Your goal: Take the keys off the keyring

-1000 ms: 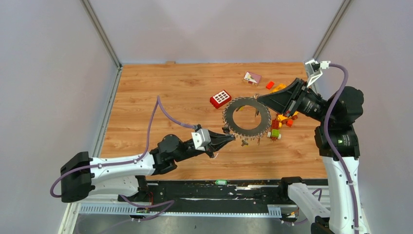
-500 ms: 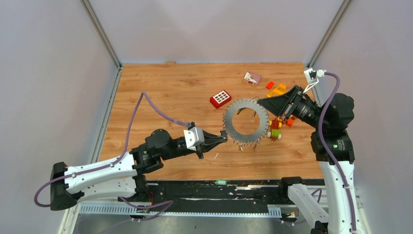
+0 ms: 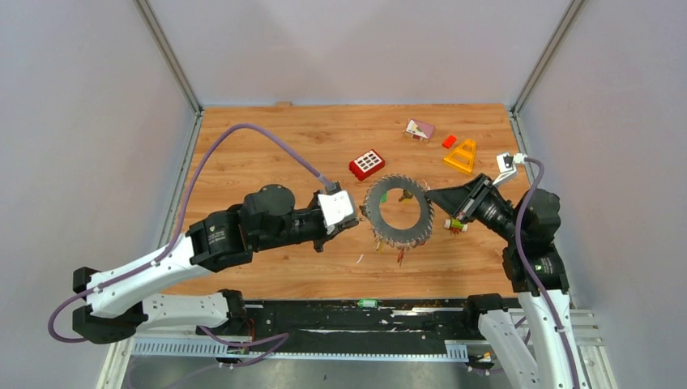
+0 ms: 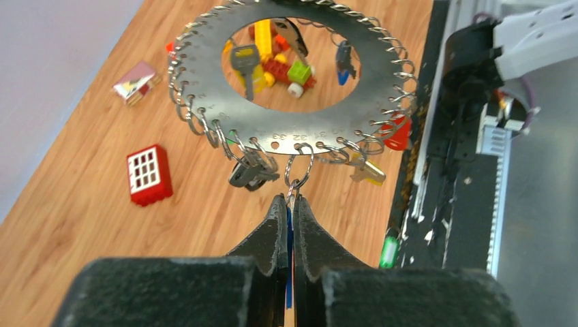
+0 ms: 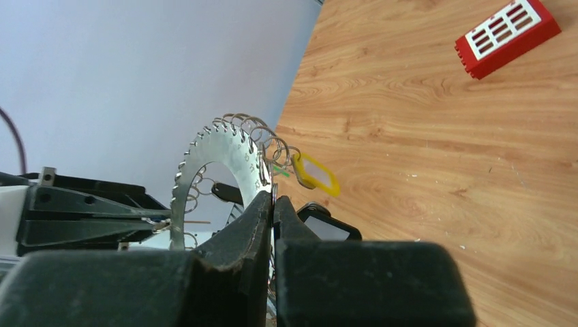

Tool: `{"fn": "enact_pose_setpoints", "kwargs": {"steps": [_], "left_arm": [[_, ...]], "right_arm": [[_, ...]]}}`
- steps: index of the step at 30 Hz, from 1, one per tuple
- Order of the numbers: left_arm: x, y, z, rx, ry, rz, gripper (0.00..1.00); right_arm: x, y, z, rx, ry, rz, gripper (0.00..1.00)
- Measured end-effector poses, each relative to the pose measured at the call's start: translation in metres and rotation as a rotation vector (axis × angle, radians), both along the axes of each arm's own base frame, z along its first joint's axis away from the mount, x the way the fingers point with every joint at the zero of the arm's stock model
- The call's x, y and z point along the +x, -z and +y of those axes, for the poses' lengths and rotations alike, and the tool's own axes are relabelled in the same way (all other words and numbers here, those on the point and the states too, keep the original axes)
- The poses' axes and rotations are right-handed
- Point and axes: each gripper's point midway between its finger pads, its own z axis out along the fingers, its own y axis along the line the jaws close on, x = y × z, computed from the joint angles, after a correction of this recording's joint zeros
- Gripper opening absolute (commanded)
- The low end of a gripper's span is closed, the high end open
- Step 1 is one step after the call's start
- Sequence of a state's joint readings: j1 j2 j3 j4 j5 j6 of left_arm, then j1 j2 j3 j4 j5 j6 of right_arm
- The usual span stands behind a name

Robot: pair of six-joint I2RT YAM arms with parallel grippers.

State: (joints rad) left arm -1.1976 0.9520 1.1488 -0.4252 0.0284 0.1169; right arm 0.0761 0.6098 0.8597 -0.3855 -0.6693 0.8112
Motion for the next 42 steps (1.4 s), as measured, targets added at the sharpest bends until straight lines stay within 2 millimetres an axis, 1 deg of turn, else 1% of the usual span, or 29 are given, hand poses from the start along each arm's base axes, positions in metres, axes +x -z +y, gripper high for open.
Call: {"fn": "enact_pose_setpoints", "kwargs": {"steps": [3, 6, 8, 11, 15, 18, 20, 22, 26, 29, 34, 36, 38, 42], "left_arm": [[0.007, 0.001, 0.006, 0.122, -0.036, 0.007, 0.00], [0.014, 0.010, 0.012, 0.234, -0.064, 0.010, 0.00], [0.016, 0.014, 0.015, 0.297, -0.075, 0.009, 0.00], [0.018, 0.014, 0.018, 0.355, -0.080, 0.003, 0.00], [0.022, 0.009, 0.022, 0.411, -0.092, -0.010, 0.00], [0.023, 0.011, 0.036, 0.480, -0.111, -0.013, 0.00], [0.023, 0.013, 0.045, 0.521, -0.121, -0.013, 0.00], [0.022, 0.018, 0.053, 0.567, -0.127, -0.010, 0.00], [0.022, 0.028, 0.063, 0.633, -0.133, -0.007, 0.00], [0.023, 0.026, 0.065, 0.641, -0.139, -0.012, 0.00], [0.025, 0.025, 0.069, 0.650, -0.158, -0.017, 0.00], [0.026, 0.025, 0.070, 0.651, -0.165, -0.018, 0.00], [0.027, 0.025, 0.070, 0.648, -0.175, -0.018, 0.00], [0.029, 0.023, 0.069, 0.637, -0.192, -0.017, 0.00]], "right_arm": [[-0.001, 0.019, 0.002, 0.031, -0.002, 0.028, 0.00], [-0.001, 0.035, 0.004, 0.055, -0.010, 0.049, 0.00], [-0.003, 0.043, 0.005, 0.061, -0.015, 0.052, 0.01], [-0.006, 0.047, 0.006, 0.066, -0.023, 0.036, 0.05], [-0.004, 0.055, 0.006, 0.066, -0.023, 0.025, 0.17], [0.009, 0.077, -0.004, 0.047, 0.052, 0.053, 0.29], [0.014, 0.091, -0.009, 0.030, 0.082, 0.079, 0.35], [0.016, 0.098, -0.011, 0.014, 0.096, 0.082, 0.38], [0.015, 0.096, -0.012, -0.006, 0.096, 0.049, 0.38], [0.013, 0.088, -0.008, -0.013, 0.062, -0.002, 0.36], [0.004, 0.070, 0.003, -0.010, -0.035, -0.111, 0.31], [0.000, 0.066, 0.009, -0.013, -0.070, -0.138, 0.30], [-0.006, 0.064, 0.021, -0.023, -0.124, -0.155, 0.28], [-0.021, 0.053, 0.053, -0.066, -0.256, -0.214, 0.27]]}}
